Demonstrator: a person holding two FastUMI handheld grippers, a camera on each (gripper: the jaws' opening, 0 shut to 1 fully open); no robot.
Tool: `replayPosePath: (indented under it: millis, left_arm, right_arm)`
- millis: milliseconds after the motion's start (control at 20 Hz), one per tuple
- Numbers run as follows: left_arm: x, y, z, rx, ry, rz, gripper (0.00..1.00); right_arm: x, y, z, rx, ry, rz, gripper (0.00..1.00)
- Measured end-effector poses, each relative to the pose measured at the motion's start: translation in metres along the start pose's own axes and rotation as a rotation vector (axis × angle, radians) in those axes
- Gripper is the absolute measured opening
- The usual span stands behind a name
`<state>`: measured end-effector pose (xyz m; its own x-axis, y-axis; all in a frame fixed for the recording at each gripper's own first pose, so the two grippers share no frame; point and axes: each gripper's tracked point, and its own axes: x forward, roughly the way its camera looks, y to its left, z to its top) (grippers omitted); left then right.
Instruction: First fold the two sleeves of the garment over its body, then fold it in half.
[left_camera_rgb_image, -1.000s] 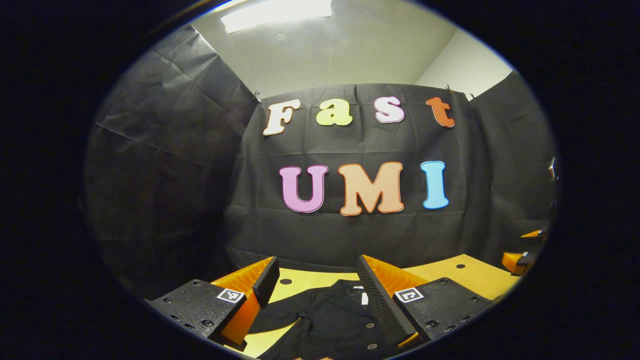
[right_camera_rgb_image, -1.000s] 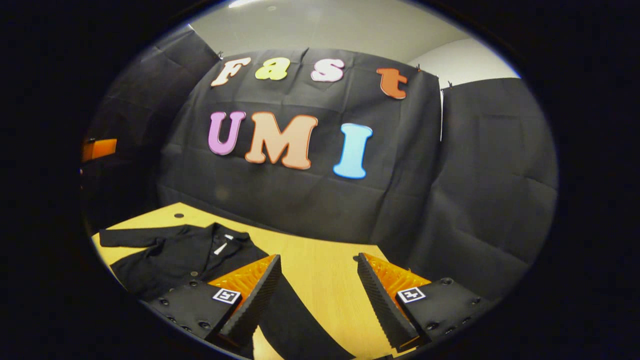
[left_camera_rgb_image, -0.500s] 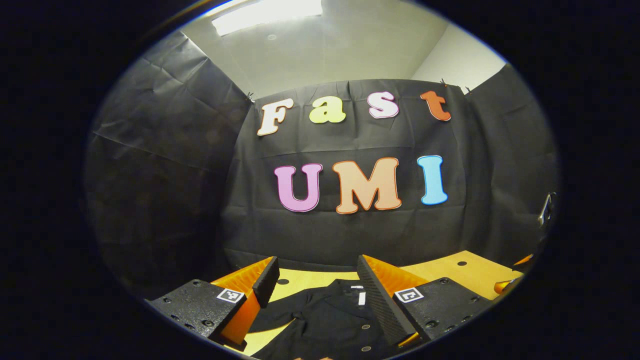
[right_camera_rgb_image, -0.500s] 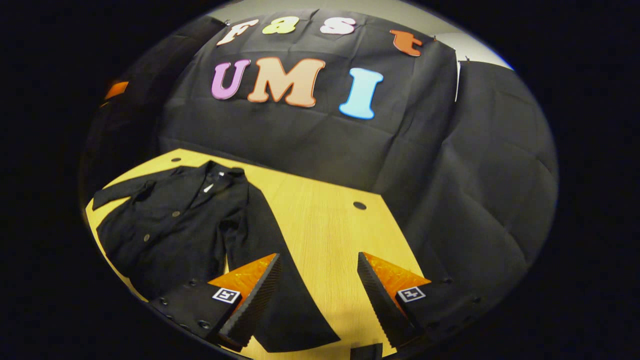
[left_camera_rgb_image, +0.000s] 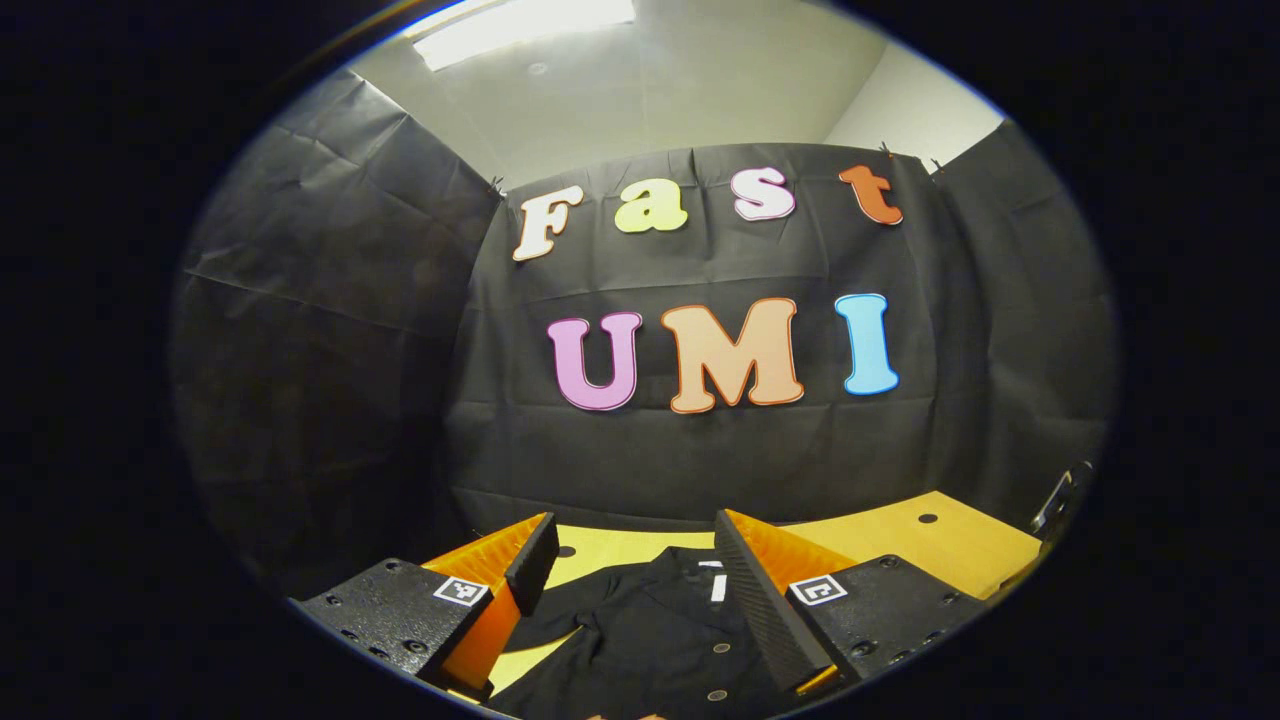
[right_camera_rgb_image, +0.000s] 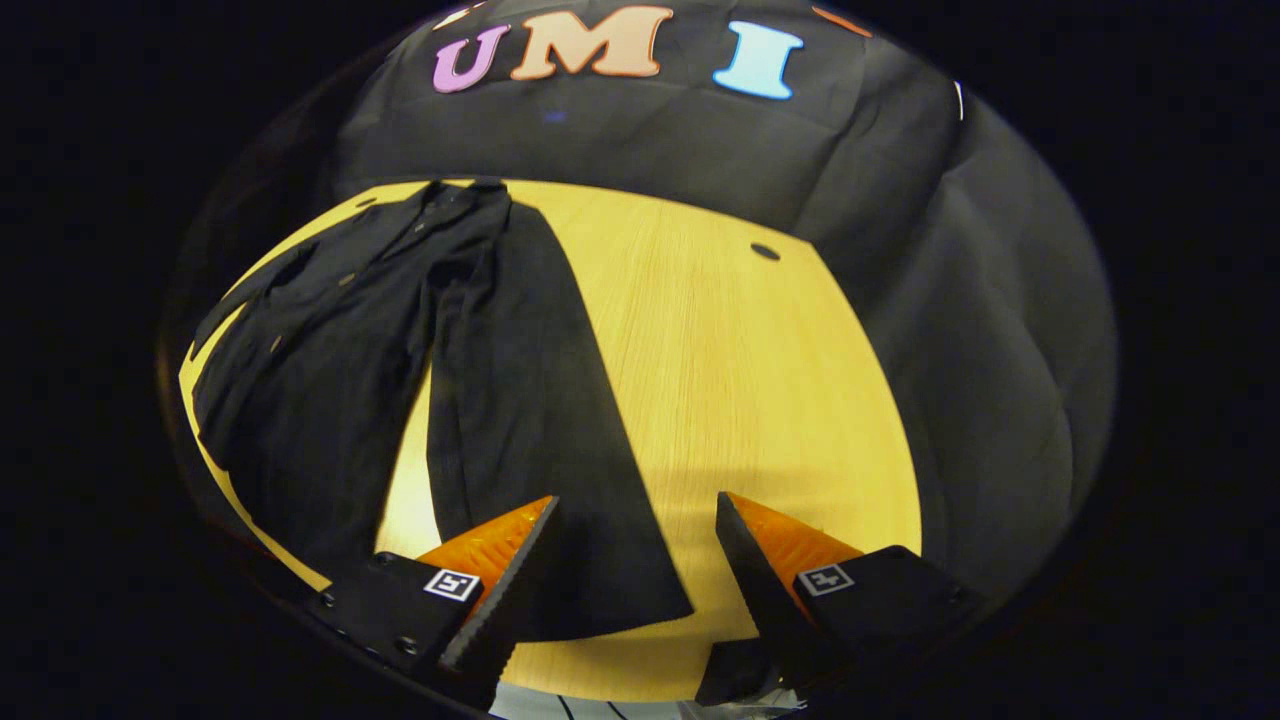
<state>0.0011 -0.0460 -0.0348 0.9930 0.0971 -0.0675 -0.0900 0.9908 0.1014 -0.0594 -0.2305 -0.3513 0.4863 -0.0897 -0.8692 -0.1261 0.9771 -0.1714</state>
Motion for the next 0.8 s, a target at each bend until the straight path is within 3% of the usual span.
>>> replayPosePath:
  millis: [350,500,550,700,800]
  left_arm:
    - [0.005,-0.021,-0.002,-0.005,0.008,0.01,0.92]
    - [0.006,-0.026,-0.002,0.0,0.004,0.017,0.93]
    - [0.005,-0.026,-0.002,0.0,0.006,0.02,0.93]
    - [0.004,-0.021,0.001,0.006,-0.007,0.023,0.92]
    - [0.01,-0.015,-0.002,0.005,-0.006,0.02,0.93]
  right_arm:
    - [0.016,0.0,-0.021,-0.013,0.095,0.061,0.99]
    - [0.017,0.005,-0.024,0.032,0.121,0.111,0.99]
    - [0.017,0.014,-0.025,0.073,0.139,0.159,0.99]
    - [0.019,0.031,-0.024,0.085,0.141,0.192,0.44]
    - [0.019,0.029,-0.024,0.058,0.122,0.153,0.08]
